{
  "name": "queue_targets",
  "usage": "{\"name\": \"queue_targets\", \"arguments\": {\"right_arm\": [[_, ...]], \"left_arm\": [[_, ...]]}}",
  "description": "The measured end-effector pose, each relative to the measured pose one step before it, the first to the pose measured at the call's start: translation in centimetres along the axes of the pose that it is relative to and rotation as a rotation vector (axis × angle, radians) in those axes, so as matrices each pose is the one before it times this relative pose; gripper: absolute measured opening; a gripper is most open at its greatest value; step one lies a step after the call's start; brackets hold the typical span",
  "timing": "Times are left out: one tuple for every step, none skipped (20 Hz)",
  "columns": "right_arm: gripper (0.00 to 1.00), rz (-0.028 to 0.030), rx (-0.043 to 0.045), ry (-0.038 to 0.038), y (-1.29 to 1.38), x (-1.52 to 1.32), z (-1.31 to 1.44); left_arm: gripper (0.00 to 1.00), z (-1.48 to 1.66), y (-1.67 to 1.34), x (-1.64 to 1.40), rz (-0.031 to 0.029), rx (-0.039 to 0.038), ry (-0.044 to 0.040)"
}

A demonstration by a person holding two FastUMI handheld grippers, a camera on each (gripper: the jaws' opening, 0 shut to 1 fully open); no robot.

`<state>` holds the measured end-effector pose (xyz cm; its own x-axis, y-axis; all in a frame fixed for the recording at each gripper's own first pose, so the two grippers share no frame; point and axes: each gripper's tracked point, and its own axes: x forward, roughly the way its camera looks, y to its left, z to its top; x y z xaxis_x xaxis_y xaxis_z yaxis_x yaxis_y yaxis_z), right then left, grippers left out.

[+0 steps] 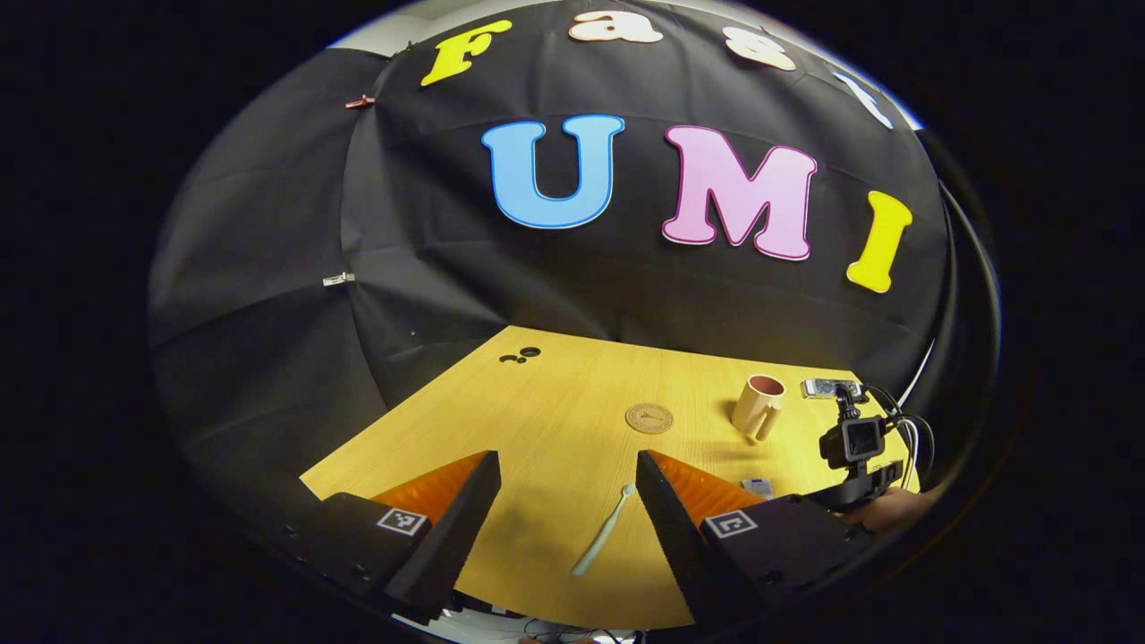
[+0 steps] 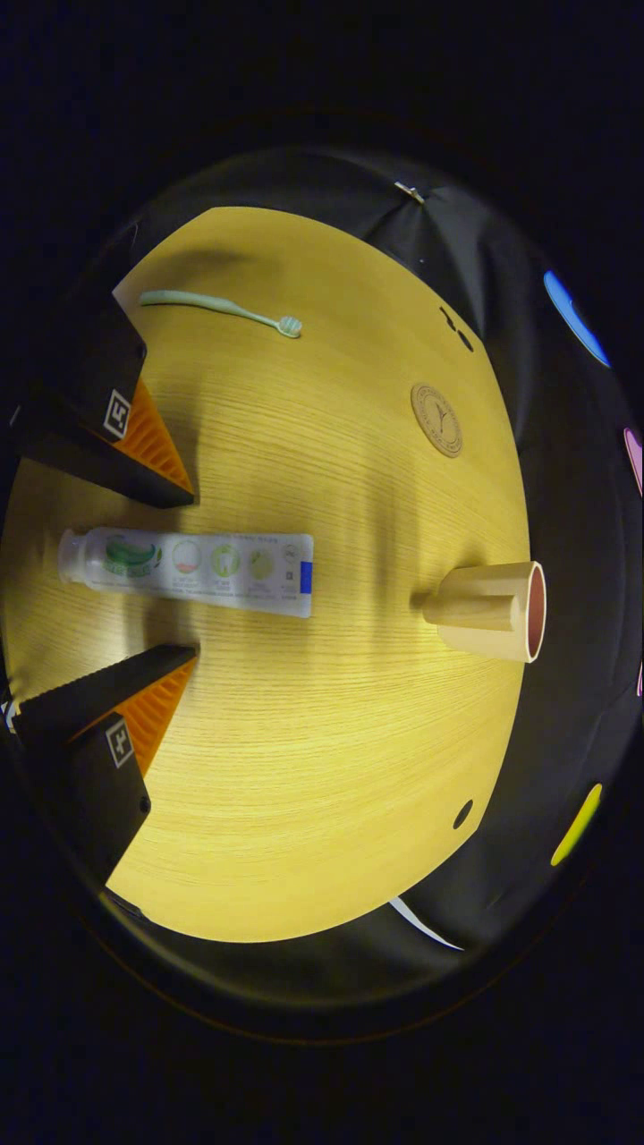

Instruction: Put the toothbrush and toothpaste on the desktop into the cup, then pick up the cup and place it on the coaster on the desktop.

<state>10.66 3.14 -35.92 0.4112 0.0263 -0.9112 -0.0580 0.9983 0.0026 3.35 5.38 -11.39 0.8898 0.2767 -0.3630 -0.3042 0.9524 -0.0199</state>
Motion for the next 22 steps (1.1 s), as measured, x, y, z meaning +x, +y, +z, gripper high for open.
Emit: {"name": "queue_targets", "arguments": {"right_arm": [[0.85,-0.00617,0.01355,0.01063,0.243,0.122,0.081],[0.78,-0.00748,0.02227,0.02664,-0.1,0.027,-0.117],[0.7,-0.00617,0.0202,0.01116,0.002,-0.103,0.029],[0.64,-0.012,0.0076,0.02325,-0.114,-0.26,-0.142],[0.53,0.00384,0.00661,0.01636,0.012,0.029,-0.147],[0.42,0.00338,-0.00927,0.01189,0.073,0.363,-0.111],[0.42,0.00457,-0.00683,0.00698,0.015,-0.121,0.013],[0.38,0.01016,-0.01292,-0.00119,0.047,-0.05,-0.07],[0.37,0.00765,-0.00746,-0.00212,0.017,-0.047,-0.013],[0.29,0.00862,-0.00756,-0.00779,-0.043,-0.016,0.09],[0.31,0.0108,0.00205,0.0037,0.03,-0.06,-0.186],[0.3,0.01184,0.0044,-0.005,0.105,-0.104,-0.043],[0.3,0.01107,0.00708,-0.00138,-0.015,-0.163,-0.069],[0.3,0.00977,0.01279,-0.00421,-0.044,0.072,-0.037],[0.3,0.00777,0.01518,-0.0055,-0.019,-0.054,0.072],[0.3,0.00529,0.01271,-0.00128,-0.016,0.008,-0.053],[0.3,0.00337,0.00466,-0.00137,0.029,0.0,0.098],[0.3,0.00217,-0.0008,0.00018,-0.011,-0.016,-0.041],[0.3,0.00241,-0.00648,-0.00251,0.006,-0.05,0.034],[0.3,0.00197,-0.00743,-0.00377,0.016,0.017,-0.049],[0.3,0.00171,-0.00618,-0.00442,-0.004,-0.001,0.015],[0.3,0.00218,-0.0046,-0.00369,0.018,-0.026,0.018]], "left_arm": [[0.97,-0.456,0.108,0.099,-0.00246,0.00172,0.01171],[0.97,-0.526,0.066,0.2,-0.00273,0.00367,0.01702],[0.97,-0.497,0.15,0.186,-0.0038,0.00704,0.01897],[0.97,-0.849,0.083,0.43,-0.00788,0.00985,0.02559],[0.97,-0.806,0.029,0.372,-0.01001,0.00539,0.02743],[0.97,-0.921,-0.176,0.46,-0.02343,0.00071,0.02838],[0.97,-0.851,-0.236,0.699,-0.02581,-0.00174,0.03231],[0.97,-1.15,-0.098,0.921,-0.02569,-0.00411,0.03375],[0.97,-1.052,-0.268,1.151,-0.03333,-0.00401,0.03943],[0.97,-1.296,-0.221,1.155,-0.03155,-0.00119,0.04459],[0.97,-1.186,0.073,1.435,-0.01706,-0.00002,0.05151],[0.97,-1.033,0.173,1.512,-0.01828,-0.00009,0.04816],[0.96,-0.663,0.034,1.472,-0.01512,0.00148,0.04529],[0.92,-0.588,0.196,1.677,-0.00487,0.00534,0.04157],[0.91,-0.569,0.293,1.261,0.00568,0.01254,0.05557],[0.9,-0.419,0.106,0.755,0.0023,0.01632,0.03629],[0.89,-0.008,-0.228,0.825,-0.00363,0.01287,0.02724],[0.87,0.217,-0.335,0.401,-0.01016,0.00865,0.017],[0.85,0.104,-0.329,0.399,-0.00679,0.01105,0.01957],[0.83,-0.29,-0.091,0.559,0.00019,0.01491,0.02648],[0.82,-0.342,-0.303,0.501,-0.00477,0.0178,0.029],[0.82,-0.357,-0.302,0.487,-0.00563,0.02029,0.02937]]}}
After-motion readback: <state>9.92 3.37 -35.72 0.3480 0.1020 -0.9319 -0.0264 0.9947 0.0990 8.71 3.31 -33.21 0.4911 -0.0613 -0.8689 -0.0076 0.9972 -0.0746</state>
